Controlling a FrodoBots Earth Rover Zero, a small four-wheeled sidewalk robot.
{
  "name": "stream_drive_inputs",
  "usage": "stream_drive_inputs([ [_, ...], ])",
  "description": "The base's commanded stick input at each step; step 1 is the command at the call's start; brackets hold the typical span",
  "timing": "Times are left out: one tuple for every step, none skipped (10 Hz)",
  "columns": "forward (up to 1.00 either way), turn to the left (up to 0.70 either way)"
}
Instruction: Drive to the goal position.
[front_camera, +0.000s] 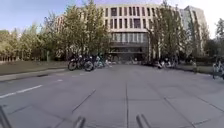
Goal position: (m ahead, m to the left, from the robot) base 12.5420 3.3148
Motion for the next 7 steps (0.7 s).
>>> stream_drive_inputs([
  [0.6,0.0],
  [0.6,0.0],
  [0.6,0.0],
  [0.6,0.0],
  [0.6,0.0],
  [0.6,0.01],
  [0.6,0.04],
])
